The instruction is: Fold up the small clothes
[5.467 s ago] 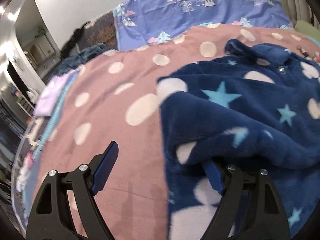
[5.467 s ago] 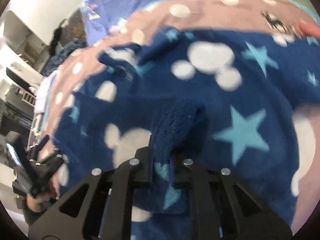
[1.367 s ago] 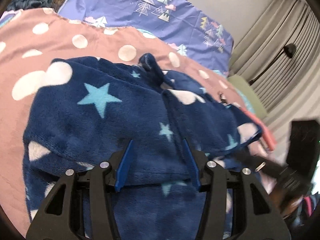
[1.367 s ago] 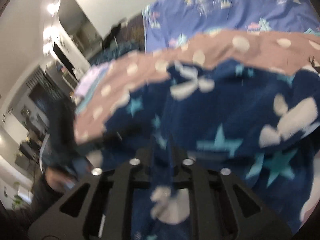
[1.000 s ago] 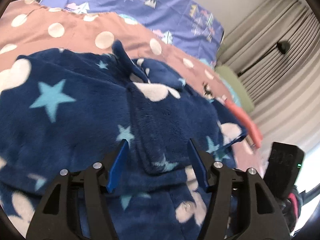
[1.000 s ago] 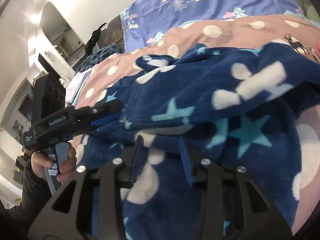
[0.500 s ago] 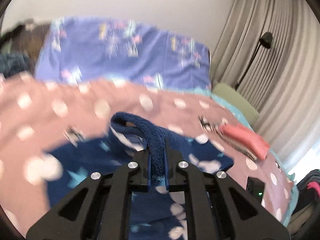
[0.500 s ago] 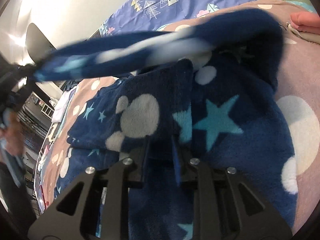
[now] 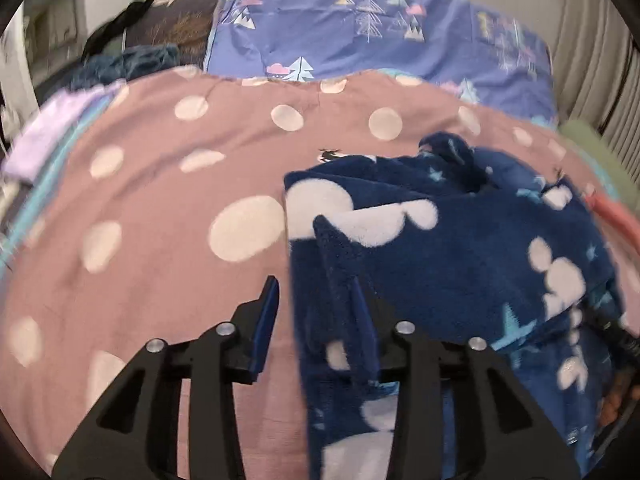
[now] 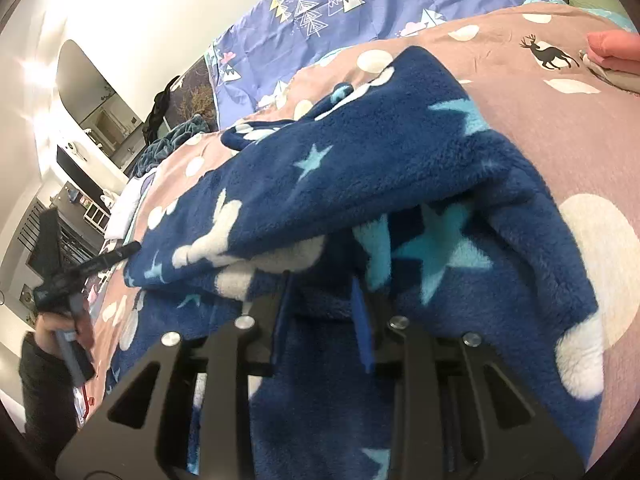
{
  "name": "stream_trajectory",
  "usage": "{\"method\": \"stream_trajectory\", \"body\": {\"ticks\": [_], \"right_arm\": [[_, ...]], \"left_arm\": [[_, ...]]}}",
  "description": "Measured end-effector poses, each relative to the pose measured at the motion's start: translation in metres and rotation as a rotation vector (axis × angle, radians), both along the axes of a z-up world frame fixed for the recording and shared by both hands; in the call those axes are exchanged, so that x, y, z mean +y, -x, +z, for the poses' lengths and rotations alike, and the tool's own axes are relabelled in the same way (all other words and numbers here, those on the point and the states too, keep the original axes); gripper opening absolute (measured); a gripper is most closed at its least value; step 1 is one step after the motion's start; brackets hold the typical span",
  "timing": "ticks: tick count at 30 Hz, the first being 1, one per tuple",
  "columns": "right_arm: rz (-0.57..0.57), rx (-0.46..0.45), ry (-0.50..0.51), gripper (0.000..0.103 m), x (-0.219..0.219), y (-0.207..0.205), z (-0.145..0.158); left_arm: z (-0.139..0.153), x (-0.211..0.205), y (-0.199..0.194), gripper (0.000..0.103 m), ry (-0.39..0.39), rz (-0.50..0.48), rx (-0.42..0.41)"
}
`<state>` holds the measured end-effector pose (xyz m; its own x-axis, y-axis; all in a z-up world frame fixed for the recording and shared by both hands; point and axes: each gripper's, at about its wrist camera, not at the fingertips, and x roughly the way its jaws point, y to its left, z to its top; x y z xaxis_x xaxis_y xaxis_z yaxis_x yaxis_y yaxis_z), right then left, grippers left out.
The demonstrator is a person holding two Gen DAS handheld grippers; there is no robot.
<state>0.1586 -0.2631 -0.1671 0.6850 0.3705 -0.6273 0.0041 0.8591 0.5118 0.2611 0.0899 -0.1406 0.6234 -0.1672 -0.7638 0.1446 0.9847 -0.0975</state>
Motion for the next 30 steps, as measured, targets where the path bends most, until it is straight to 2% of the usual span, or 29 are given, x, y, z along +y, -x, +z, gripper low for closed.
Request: {"method": "stream_trajectory", "body": {"ticks": [2,4,6,9,11,12,13,14,15,16,17,19,22,23,24,25,28,29,30], "right_arm": [[0.001,-0.002,0.01,0.03,0.002,0.001,0.001],[0.007,-0.001,0.039,0.031,0.006,0.003,0.006],[0.057,-0.021,0.07,0.033,0.016,0.01,0.019],[0.12,-0.104,0.06,0.033,0.025,0.014,0.05],[0.082,-0.172,0.106,0.039,0.022,0.011,0.076],[0.053,-0.184,0.14,0.047,0.02,0.007,0.083],[0.005,-0.179,0.194,0.051,0.016,0.001,0.086],[-0.066,-0.132,0.283,0.051,0.009,-0.009,0.083],[-0.127,-0.026,0.38,0.05,0.002,-0.023,0.068],[-0.139,0.103,0.426,0.043,-0.006,-0.036,0.046],[-0.12,0.165,0.407,0.043,-0.013,-0.04,0.026],[-0.106,0.113,0.409,0.042,-0.016,-0.033,0.013],[-0.118,0.097,0.504,0.042,0.0,-0.027,0.016],[-0.121,0.094,0.527,0.043,0.003,-0.027,0.012],[-0.123,0.088,0.534,0.043,0.004,-0.026,0.012],[-0.123,0.083,0.532,0.043,0.005,-0.025,0.012],[-0.124,0.071,0.475,0.043,-0.005,-0.023,0.011],[-0.124,0.065,0.459,0.044,-0.007,-0.024,0.013],[-0.125,0.063,0.455,0.044,-0.008,-0.024,0.013]], "left_arm": [[0.003,0.002,0.002,0.039,0.077,-0.024,-0.018],[0.001,-0.008,0.005,0.042,0.077,-0.065,-0.025],[-0.008,-0.028,0.005,0.054,0.001,-0.099,-0.023],[-0.026,-0.062,0.002,0.057,-0.127,-0.128,-0.031],[-0.028,-0.071,0.003,0.057,-0.18,-0.135,-0.041],[-0.026,-0.074,0.006,0.057,-0.187,-0.136,-0.04],[-0.021,-0.073,0.006,0.057,-0.185,-0.139,-0.043],[-0.015,-0.071,0.006,0.057,-0.173,-0.139,-0.052],[-0.008,-0.068,0.005,0.059,-0.15,-0.135,-0.072],[0.002,-0.065,0.005,0.059,-0.121,-0.126,-0.097],[0.008,-0.063,0.006,0.06,-0.098,-0.118,-0.114],[0.025,-0.059,-0.001,0.062,-0.02,-0.098,-0.154],[0.035,-0.068,-0.029,0.064,0.09,-0.095,-0.147],[0.034,-0.075,-0.044,0.08,0.15,-0.104,-0.118],[0.03,-0.083,-0.058,0.089,0.202,-0.112,-0.085],[0.021,-0.094,-0.077,0.089,0.264,-0.124,-0.034],[-0.008,-0.122,-0.119,0.089,0.344,-0.083,0.099],[-0.017,-0.129,-0.127,0.084,0.363,-0.069,0.124],[-0.024,-0.134,-0.135,0.049,0.384,-0.066,0.143]]}}
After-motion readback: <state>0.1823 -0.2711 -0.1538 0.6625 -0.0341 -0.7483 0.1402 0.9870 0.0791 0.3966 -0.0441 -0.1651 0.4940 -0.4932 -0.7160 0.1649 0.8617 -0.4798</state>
